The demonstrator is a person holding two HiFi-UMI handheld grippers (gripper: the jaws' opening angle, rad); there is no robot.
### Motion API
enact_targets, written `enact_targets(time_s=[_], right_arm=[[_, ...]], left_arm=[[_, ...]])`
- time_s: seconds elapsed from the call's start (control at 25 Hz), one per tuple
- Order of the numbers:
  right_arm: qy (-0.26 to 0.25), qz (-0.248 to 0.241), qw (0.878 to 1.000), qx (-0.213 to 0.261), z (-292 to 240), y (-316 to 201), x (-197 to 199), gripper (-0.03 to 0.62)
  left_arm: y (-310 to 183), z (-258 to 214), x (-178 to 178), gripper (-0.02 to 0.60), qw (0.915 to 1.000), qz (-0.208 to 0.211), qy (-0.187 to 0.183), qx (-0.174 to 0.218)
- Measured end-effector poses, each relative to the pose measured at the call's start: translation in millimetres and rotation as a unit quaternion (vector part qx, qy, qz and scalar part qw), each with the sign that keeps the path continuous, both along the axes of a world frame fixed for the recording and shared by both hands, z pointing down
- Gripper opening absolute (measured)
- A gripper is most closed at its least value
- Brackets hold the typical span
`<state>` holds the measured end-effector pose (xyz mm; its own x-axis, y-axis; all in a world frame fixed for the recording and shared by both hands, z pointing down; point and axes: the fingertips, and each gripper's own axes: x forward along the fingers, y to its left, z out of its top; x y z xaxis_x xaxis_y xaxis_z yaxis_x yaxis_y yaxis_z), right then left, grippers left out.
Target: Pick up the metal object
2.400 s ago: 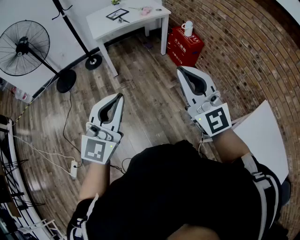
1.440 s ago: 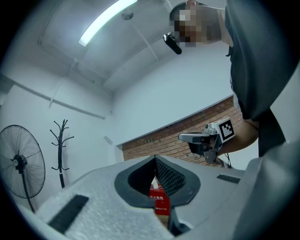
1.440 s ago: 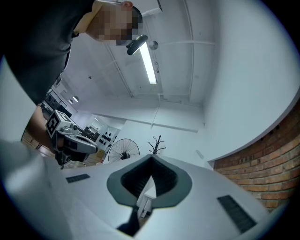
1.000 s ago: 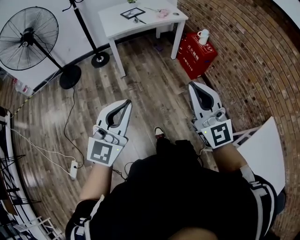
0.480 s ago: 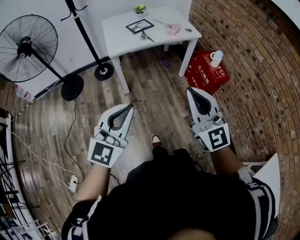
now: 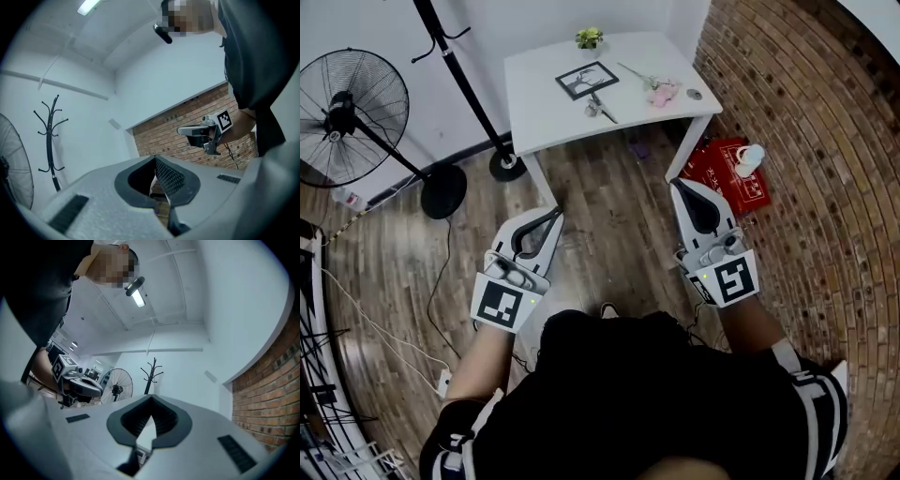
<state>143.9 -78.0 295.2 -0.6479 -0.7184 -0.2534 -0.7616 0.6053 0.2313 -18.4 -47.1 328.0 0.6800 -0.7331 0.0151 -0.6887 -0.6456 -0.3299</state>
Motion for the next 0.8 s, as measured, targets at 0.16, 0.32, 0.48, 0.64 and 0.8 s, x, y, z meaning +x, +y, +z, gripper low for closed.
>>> enact_targets(time_s=[0.16, 0.32, 0.48, 0.64, 0.8], right_arm=[[-0.001, 0.006, 1.0, -0.012, 7, -36, -1, -0.003], [-0.002, 0.012, 1.0, -0.007, 9, -69, -16, -0.003], [0.0, 0.015, 1.0, 0.003, 7, -110, -41, -0.003], [0.005, 0.024, 1.0, 0.01, -1, -158, -81, -0.003], [0.022, 0.033, 0.999, 0.007, -7, -198, -122, -0.003]], left_arm=[[-36, -2, 4, 0.008, 0.9994, 0.019, -0.024, 0.016], [-70, 6, -3, 0.008, 0.9976, 0.042, -0.051, 0.02], [-114, 4, -17, 0.008, 0.9951, 0.069, -0.061, 0.037], [-169, -13, -59, 0.008, 0.9964, 0.074, -0.024, 0.034], [-216, -24, -101, 0.008, 0.9962, 0.069, -0.028, 0.045]])
